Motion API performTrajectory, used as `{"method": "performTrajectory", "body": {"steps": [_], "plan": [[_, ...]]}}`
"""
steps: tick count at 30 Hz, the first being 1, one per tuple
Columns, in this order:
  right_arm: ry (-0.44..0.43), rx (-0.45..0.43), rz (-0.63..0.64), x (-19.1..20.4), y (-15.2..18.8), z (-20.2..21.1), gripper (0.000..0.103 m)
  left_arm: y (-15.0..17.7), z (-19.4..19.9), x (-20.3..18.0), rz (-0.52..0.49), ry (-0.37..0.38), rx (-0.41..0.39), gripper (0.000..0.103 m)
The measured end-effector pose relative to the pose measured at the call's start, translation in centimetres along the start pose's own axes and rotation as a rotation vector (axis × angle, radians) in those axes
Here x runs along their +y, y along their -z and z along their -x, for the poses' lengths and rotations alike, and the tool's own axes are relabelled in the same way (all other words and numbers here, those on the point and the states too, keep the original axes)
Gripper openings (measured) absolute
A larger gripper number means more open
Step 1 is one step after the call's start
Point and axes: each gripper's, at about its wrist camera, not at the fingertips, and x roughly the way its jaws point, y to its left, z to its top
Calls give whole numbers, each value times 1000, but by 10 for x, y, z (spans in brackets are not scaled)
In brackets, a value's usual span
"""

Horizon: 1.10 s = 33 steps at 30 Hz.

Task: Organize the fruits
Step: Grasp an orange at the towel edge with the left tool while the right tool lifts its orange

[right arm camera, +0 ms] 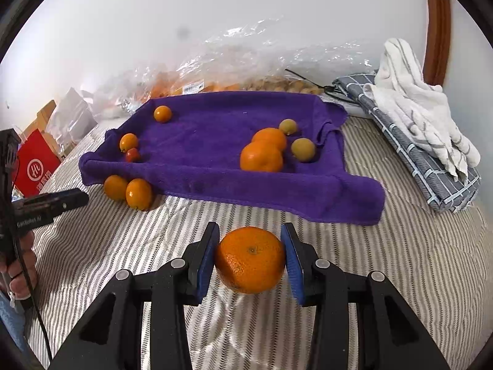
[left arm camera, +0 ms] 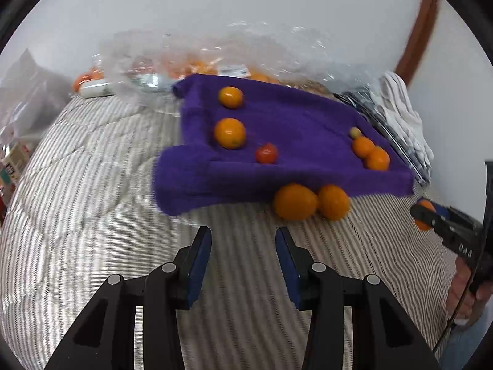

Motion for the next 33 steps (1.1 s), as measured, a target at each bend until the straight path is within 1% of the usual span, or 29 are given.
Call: {"method": "performTrajectory", "body": {"steps": [2,6,12,14,18,21,22,25,29,33], "plan": [[-2,-2,-4,-5,0,0,41,-2,-4,-11,-27,-5,13,41],[-5,-4,-9,-10,2,1,41,-10,-12,-25,-41,-3,33,41],[-9,-10,-13,-16,6,4,41,-19,-28,-31,-22,-8,63,41],[-11,-11,-10,-17,7,4,41,-21,-33,-32,-11,11,78,41],[-25,-9,-11,-19,7,6,41,-24,-39,-37,-6,3,71,41],[-25,-23,-34,-29,4,12,41,-25,-40,-39,-13,5,68,38],[-24,-27,-41,-31,2,14,41,-25,-39,-38,-12,11,66,36],[-26,-51,-70,-45,-6,26,41,-23,-33,-32,2,40,56,36],[-2,-96,-82,-62,-25,46,41,-24,-10,-17,41,68,27,36],[-2,-130,-92,-75,-44,58,41,-38,17,1,85,65,-10,36]]}}
